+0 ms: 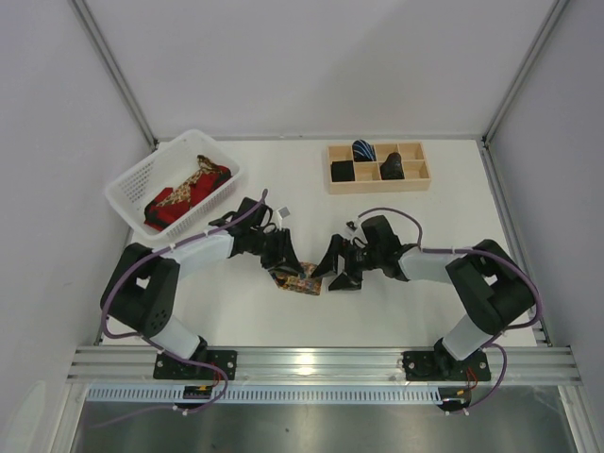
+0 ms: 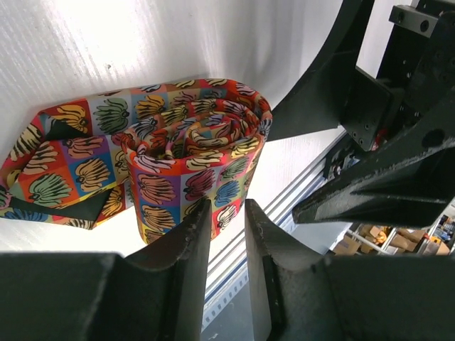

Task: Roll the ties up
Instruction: Place the rolled tie into the container

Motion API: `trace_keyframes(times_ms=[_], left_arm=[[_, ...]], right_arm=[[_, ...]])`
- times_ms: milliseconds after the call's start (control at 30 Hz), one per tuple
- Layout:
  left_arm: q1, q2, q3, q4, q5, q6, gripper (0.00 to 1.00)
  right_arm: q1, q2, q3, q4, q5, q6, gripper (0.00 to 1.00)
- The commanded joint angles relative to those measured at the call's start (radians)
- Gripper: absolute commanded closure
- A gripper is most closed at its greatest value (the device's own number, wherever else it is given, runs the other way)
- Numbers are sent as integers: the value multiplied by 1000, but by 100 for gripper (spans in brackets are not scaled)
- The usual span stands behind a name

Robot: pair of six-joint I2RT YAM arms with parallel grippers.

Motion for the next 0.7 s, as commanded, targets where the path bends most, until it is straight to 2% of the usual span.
trace_keyframes(times_ms=[0, 400, 667], left_arm=[[11, 6, -5, 8, -14, 34, 69], [72, 36, -51, 31, -13, 60, 71], [81, 61, -45, 41, -4, 62, 71]], right_arm=[[14, 24, -4, 89, 9, 25, 12], [33, 96, 12, 157, 16, 51, 20], [62, 183, 64, 204, 13, 45, 20]])
